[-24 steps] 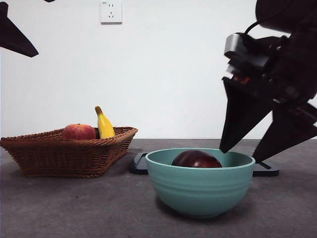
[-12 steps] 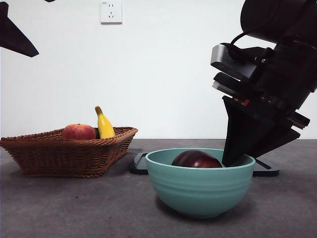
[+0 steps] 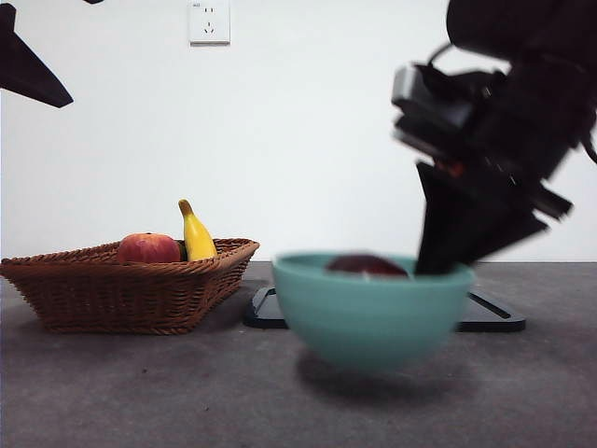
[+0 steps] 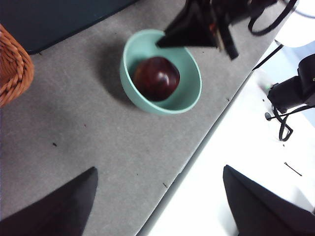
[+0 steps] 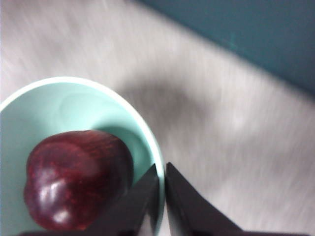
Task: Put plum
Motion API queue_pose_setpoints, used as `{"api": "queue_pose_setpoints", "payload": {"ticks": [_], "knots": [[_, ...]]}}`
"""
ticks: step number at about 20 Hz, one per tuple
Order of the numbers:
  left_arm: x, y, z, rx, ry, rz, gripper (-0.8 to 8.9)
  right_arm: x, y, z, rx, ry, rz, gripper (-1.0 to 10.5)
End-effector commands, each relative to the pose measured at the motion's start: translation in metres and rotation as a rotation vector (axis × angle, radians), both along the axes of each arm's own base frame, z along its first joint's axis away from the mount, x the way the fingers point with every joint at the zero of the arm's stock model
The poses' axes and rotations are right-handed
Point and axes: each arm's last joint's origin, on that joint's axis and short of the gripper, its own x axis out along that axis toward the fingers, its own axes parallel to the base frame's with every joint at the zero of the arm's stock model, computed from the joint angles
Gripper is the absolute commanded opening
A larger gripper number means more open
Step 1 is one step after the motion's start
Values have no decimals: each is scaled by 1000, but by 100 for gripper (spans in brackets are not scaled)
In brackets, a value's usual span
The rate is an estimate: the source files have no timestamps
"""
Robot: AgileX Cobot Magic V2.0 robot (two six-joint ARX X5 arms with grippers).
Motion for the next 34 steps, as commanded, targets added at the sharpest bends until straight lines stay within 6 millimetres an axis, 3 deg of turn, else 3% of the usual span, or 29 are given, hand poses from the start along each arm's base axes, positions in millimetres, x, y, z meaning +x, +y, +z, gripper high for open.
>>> {"api": "queue_pose_setpoints", "payload": {"ticks": [1, 7, 10, 14, 17, 23, 28, 29, 31, 34], "knots": [[1, -1, 2, -3, -20, -16, 405, 11, 3, 21, 38, -52, -23, 13], [1, -1, 2, -3, -20, -16, 405, 45, -9, 50, 46, -117, -93, 13], [1, -1, 2, -3, -20, -16, 405, 74, -12, 55, 33, -128, -124, 13], [1, -1, 2, -4, -20, -17, 405, 121, -17, 37, -1, -90, -171, 13], [1, -1, 2, -3, -21, -17, 405, 142, -22, 16, -14, -66, -198, 13], [1, -1, 2, -4, -21, -17, 405, 153, -22, -9, -27, -35, -207, 13], [1, -1, 2, -3, -19, -16, 405, 153, -22, -11, -30, -26, -206, 14], [1, -1, 2, -3, -20, -17, 405, 153, -21, -11, -29, -25, -207, 26], [1, -1, 2, -3, -20, -17, 405, 153, -21, -11, -25, -22, -215, 167], [1, -1, 2, -3, -19, -17, 405, 150, -23, 1, -15, -41, -221, 205]]}}
